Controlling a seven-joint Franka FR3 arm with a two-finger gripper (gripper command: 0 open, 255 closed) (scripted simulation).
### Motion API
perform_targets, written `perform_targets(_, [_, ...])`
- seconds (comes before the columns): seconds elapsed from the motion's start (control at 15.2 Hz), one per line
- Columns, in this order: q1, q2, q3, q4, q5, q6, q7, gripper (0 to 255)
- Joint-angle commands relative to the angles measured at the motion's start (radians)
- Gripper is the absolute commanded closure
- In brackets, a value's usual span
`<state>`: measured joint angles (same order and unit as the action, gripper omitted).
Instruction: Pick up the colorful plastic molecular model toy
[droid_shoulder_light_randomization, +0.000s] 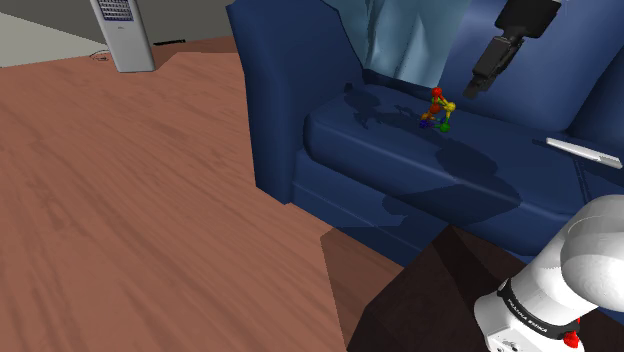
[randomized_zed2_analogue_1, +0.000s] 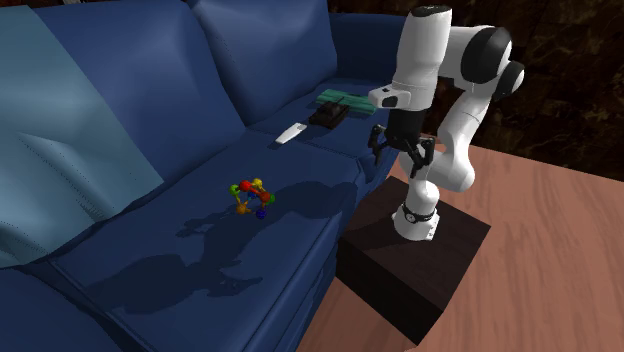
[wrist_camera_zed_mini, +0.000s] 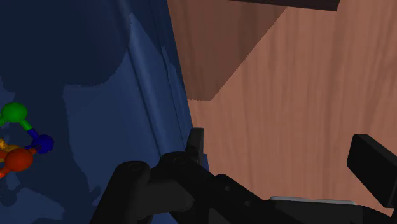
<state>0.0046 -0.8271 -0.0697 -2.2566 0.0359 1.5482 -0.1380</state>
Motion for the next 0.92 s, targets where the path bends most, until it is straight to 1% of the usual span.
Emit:
perform_targets(0.0, [0.000, 0.000, 0.000, 0.000, 0.000, 0.000, 0.000, 0])
perform_targets(0.46, [-0.023, 0.062, -0.143, -0.051, -0.097, 0.132, -0.183, 0])
perform_targets(0.86, [-0.031, 0.167, -0.271, -0.043, -0.154, 0.255, -0.339, 0])
